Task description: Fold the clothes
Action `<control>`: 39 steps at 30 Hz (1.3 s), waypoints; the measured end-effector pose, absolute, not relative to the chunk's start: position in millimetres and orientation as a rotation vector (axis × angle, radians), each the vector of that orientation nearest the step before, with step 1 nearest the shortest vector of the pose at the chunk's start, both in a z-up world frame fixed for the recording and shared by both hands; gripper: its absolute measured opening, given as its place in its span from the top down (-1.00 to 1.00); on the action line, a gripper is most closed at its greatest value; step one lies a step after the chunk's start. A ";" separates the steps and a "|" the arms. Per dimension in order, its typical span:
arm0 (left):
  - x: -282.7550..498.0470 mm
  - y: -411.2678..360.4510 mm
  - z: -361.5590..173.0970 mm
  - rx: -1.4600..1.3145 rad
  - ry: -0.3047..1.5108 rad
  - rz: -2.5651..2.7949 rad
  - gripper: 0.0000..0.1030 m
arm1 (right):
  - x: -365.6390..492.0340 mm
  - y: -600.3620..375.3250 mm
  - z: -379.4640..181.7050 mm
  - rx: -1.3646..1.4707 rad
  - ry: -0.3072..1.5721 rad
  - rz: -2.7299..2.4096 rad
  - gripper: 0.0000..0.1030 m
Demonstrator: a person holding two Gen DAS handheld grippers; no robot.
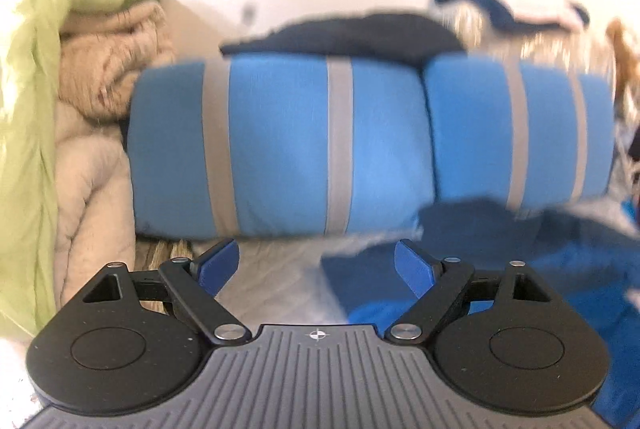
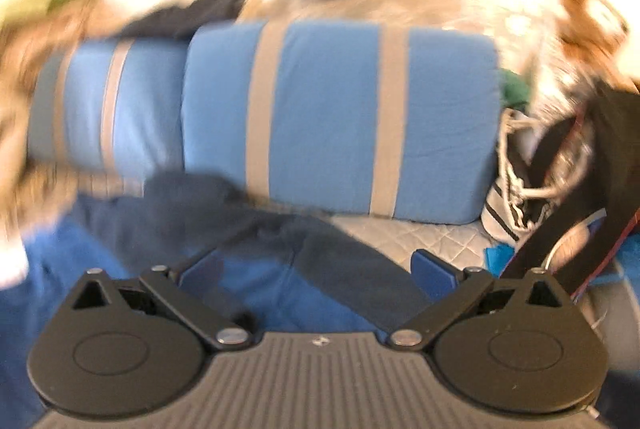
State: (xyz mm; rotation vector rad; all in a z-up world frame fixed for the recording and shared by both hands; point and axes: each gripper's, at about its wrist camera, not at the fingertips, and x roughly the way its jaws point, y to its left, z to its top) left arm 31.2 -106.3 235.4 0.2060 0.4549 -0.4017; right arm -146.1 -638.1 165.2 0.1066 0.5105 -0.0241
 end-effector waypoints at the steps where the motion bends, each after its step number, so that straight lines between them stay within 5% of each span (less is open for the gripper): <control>1: 28.1 -108.8 240.6 0.202 0.436 -0.409 -0.67 | -149.3 -641.6 169.6 0.136 0.495 -0.028 -1.00; 23: -4.4 -150.7 339.4 0.109 0.206 -0.505 -0.67 | -161.5 -626.2 248.7 0.167 0.317 -0.009 -1.00; 32: -33.1 -169.5 402.7 0.066 0.113 -0.522 -0.68 | -188.5 -680.0 351.8 0.179 0.119 -0.131 -1.00; 39: -49.8 -189.4 383.4 0.065 0.140 -0.597 -0.70 | -234.6 -728.9 385.4 0.234 -0.012 -0.219 -1.00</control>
